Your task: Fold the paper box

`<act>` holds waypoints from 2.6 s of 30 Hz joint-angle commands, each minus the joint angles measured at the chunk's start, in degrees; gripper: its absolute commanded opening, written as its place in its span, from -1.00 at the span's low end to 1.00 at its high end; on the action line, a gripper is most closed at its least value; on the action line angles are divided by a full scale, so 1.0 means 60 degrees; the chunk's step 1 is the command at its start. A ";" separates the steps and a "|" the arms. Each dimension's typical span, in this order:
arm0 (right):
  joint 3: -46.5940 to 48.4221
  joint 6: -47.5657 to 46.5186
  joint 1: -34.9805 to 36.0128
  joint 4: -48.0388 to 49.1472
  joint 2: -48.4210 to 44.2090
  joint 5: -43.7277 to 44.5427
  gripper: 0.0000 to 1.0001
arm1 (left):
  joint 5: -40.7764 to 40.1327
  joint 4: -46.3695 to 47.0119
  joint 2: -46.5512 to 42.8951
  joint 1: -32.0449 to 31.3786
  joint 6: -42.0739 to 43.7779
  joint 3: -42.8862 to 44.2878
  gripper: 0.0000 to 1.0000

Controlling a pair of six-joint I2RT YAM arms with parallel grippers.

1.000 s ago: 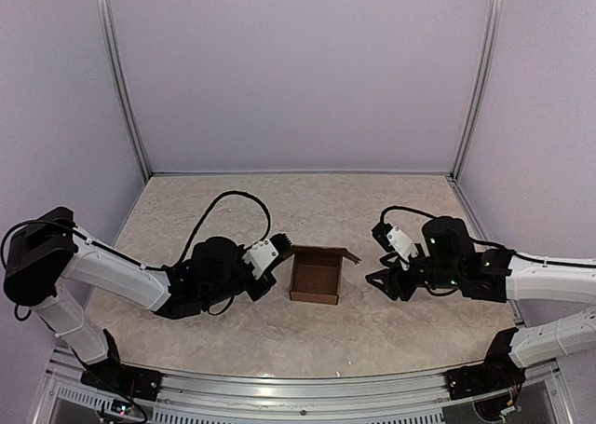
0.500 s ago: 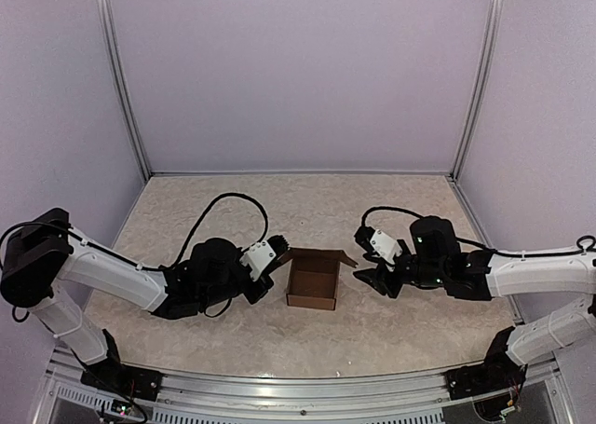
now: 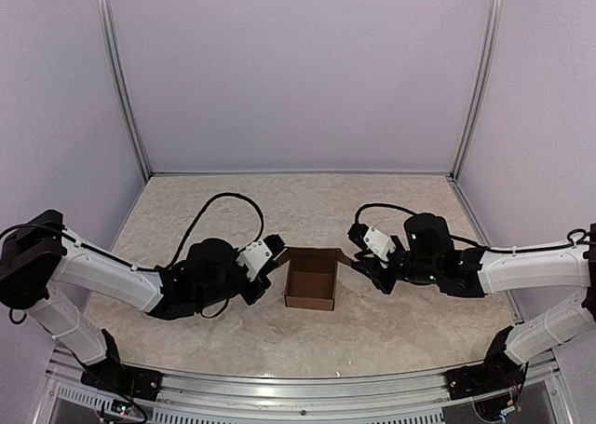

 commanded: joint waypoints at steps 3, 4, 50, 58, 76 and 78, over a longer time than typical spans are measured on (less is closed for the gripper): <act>0.0289 0.0043 -0.0083 0.0175 0.0129 -0.0421 -0.60 | 0.0101 -0.0383 -0.0243 -0.0068 -0.0188 -0.0066 -1.00; 0.0297 0.0053 -0.0073 0.0185 0.0125 -0.0440 -0.64 | 0.0114 -0.0424 -0.0242 -0.0056 -0.0194 -0.0047 -1.00; 0.1300 0.3498 0.1993 0.0086 0.1469 0.2827 -1.00 | 0.0282 -0.4538 0.0707 -0.0377 -0.4085 0.3548 -1.00; 0.0958 0.3574 0.2122 -0.0071 0.1324 0.3139 -1.00 | 0.0258 -0.4809 0.1081 -0.0497 -0.4205 0.3946 -1.00; 0.0474 0.3872 0.2429 -0.0031 0.1143 0.3406 -1.00 | 0.0062 -0.4997 0.1606 -0.0989 -0.4774 0.4270 -1.00; 0.0474 0.3875 0.2502 -0.0056 0.1159 0.3478 -1.00 | -0.0047 -0.5068 0.1653 -0.1039 -0.4804 0.4306 -1.00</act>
